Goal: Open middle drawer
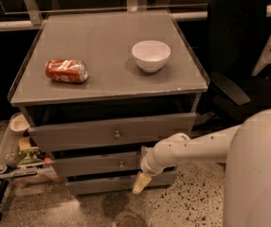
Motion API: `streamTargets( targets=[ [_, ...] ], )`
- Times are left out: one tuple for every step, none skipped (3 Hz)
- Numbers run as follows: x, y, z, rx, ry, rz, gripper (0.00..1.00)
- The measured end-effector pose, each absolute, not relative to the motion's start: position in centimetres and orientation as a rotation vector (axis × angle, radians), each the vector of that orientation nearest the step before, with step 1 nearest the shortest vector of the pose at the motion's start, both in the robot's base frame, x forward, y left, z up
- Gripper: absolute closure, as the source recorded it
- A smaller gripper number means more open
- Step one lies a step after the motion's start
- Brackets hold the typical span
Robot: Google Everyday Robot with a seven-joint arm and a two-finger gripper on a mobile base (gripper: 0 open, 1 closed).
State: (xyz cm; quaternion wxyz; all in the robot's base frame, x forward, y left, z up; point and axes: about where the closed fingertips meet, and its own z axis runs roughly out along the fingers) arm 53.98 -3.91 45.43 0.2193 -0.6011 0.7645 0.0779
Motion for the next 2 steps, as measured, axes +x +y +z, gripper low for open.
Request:
streamTargets(
  targets=[
    [55.5, -4.9, 43.8, -1.644, 2.129, 0.19, 0.0],
    [57.1, -6.0, 42.8, -1.612, 2.145, 0.164, 0.0]
  ],
)
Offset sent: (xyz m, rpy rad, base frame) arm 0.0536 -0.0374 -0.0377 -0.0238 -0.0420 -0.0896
